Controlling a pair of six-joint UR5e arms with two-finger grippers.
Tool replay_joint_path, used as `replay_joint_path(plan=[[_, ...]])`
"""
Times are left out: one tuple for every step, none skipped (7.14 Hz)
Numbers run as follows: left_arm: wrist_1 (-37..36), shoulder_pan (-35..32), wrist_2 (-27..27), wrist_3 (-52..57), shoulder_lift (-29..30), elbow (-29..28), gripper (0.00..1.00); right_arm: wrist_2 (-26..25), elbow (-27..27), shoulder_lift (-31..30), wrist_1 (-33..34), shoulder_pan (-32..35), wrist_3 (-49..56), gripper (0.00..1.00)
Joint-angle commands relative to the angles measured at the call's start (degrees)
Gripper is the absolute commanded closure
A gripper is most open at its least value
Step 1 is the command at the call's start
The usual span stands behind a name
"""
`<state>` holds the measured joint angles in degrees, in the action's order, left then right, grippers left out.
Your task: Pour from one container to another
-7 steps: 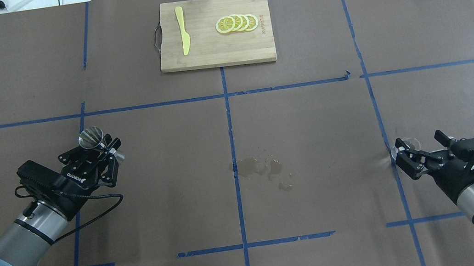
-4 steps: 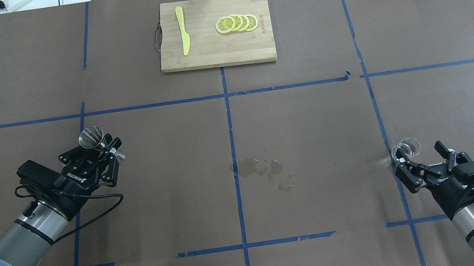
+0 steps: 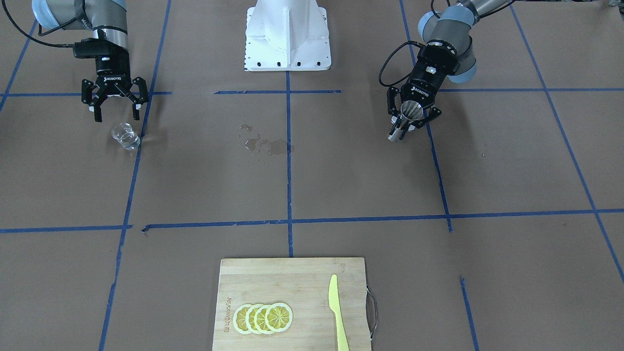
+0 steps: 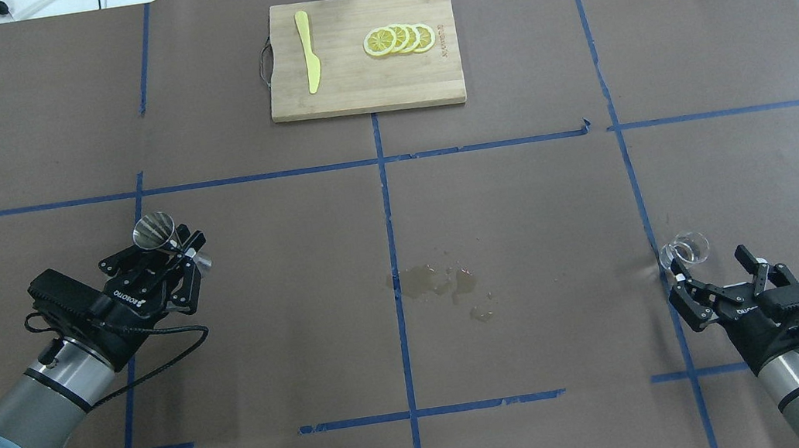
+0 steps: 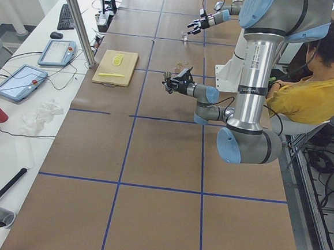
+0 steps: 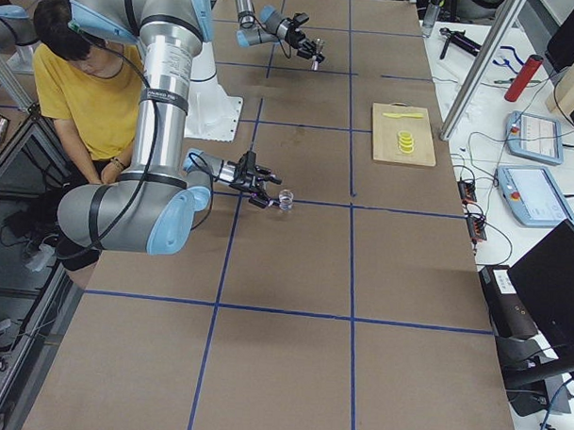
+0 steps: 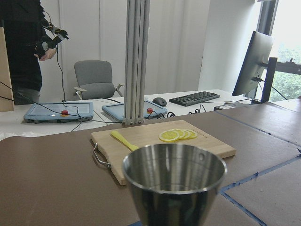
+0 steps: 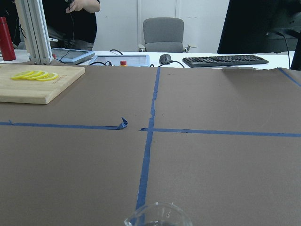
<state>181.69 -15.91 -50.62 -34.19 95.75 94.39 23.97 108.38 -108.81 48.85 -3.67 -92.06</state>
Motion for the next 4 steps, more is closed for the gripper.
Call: replay_joint_path(plan=[[0.1, -0.1, 0.0, 0.0, 0.1, 0.4, 1.00, -0.1, -1.8, 1.1, 0.0, -0.5, 0.0, 0.00], [0.1, -0.1, 0.0, 0.1, 0.1, 0.3, 1.00, -0.1, -2.4, 1.3, 0.0, -0.5, 0.0, 0.00], [0.1, -0.1, 0.0, 0.0, 0.1, 0.3, 1.00, 0.1, -3.3, 2.2, 0.0, -0.6, 0.1, 0.00], [0.1, -0.1, 0.0, 0.0, 0.1, 0.3, 1.00, 0.2, -4.0, 3.4, -0.1, -0.6, 0.4, 0.01]])
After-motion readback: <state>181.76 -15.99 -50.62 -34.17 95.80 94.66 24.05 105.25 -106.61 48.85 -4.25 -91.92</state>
